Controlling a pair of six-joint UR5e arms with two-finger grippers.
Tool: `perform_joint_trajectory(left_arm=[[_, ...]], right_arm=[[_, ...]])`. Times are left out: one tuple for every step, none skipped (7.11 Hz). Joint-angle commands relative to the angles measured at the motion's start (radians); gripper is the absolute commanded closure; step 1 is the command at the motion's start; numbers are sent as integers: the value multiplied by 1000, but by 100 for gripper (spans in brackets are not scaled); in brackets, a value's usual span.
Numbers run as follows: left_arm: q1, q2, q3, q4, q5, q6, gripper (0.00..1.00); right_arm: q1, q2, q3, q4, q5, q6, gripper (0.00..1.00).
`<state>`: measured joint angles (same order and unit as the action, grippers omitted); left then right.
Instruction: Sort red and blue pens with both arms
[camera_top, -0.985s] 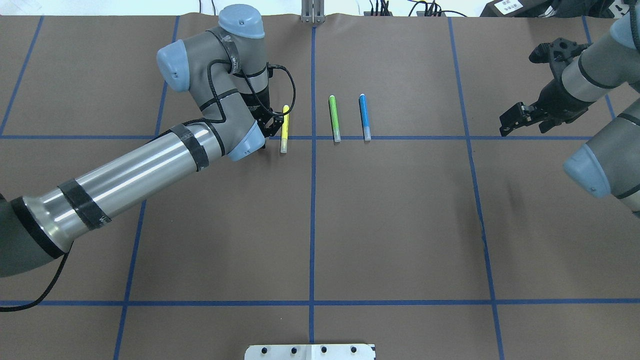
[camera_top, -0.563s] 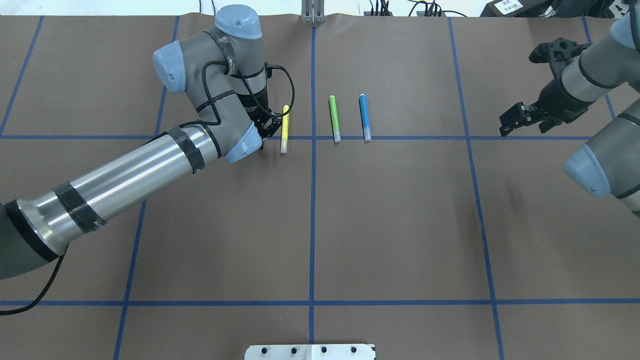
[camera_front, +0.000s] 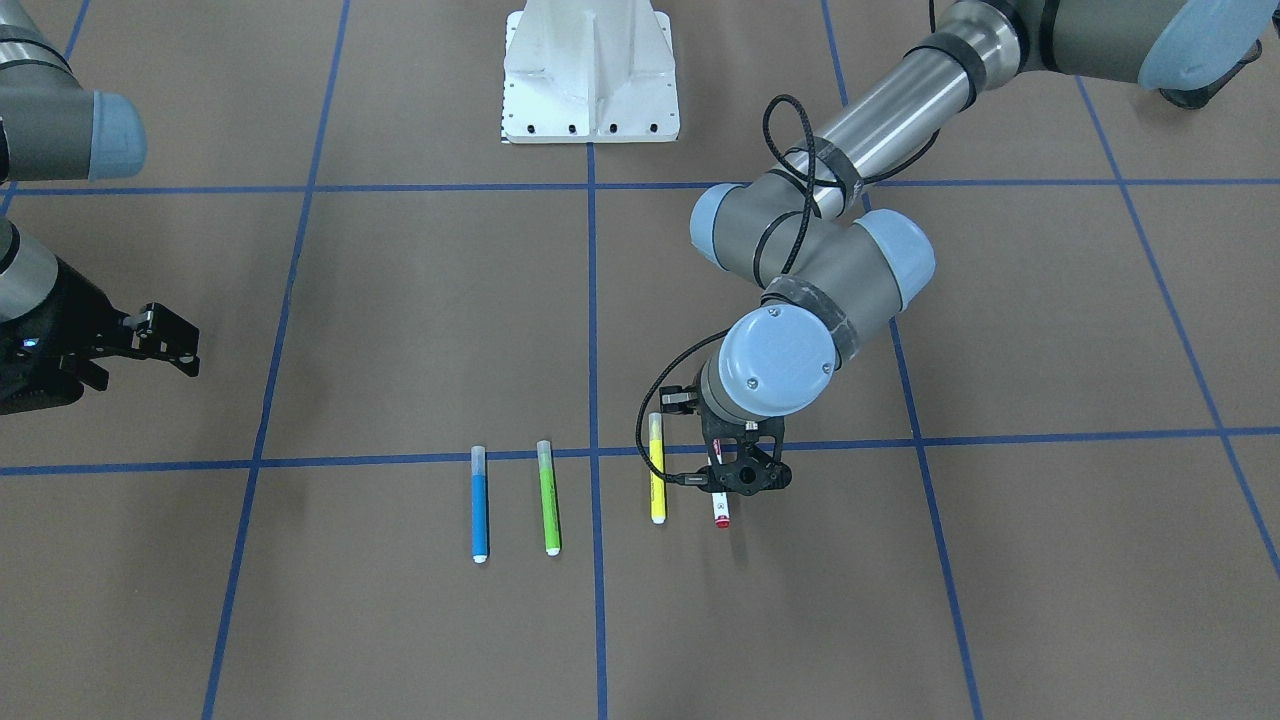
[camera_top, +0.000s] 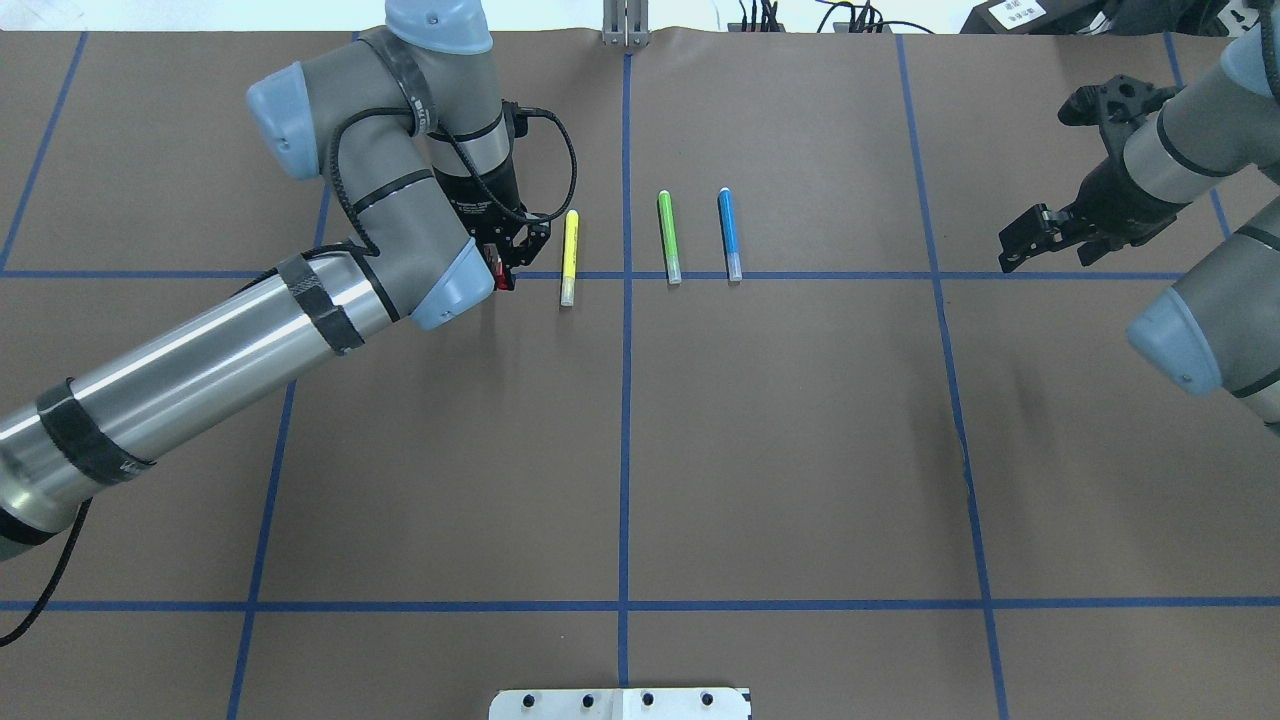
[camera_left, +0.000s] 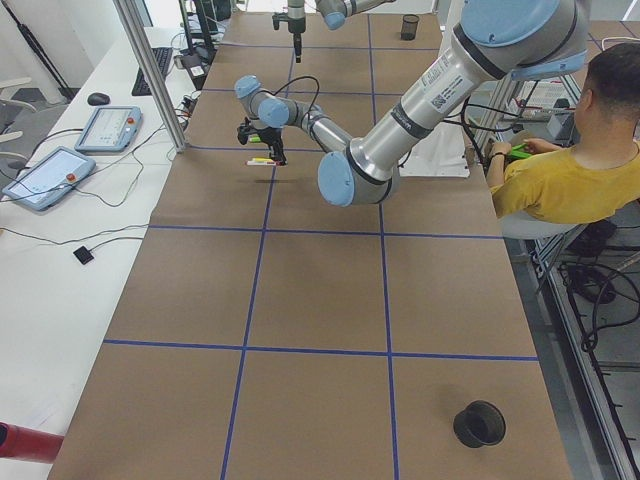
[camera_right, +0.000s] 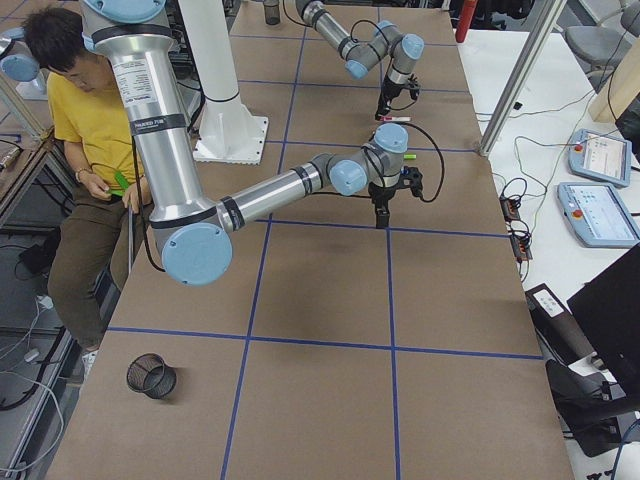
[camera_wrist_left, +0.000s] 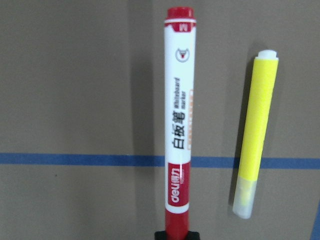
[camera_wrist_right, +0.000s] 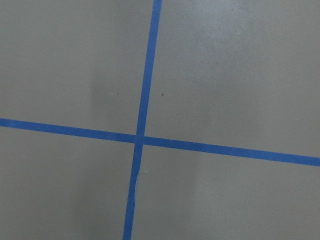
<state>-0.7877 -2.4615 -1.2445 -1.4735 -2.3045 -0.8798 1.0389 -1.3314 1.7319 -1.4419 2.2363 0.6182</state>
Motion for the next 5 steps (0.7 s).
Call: perform_joint_trajectory(left_arm=[[-2, 146, -267, 135, 2, 82, 100], [-11, 211, -374, 203, 3, 134, 100], [-33, 278, -482, 260, 5, 197, 100], [-44, 362, -595, 306, 10, 273, 100], [-57, 430, -678, 358, 10, 341, 100]], right_arm=[[1, 0, 0, 0, 0, 0, 1], [1, 0, 2, 0, 2, 0, 1], [1, 0, 2, 0, 2, 0, 1], [0, -2, 2, 0, 2, 0, 1], [0, -3, 2, 0, 2, 0, 1]])
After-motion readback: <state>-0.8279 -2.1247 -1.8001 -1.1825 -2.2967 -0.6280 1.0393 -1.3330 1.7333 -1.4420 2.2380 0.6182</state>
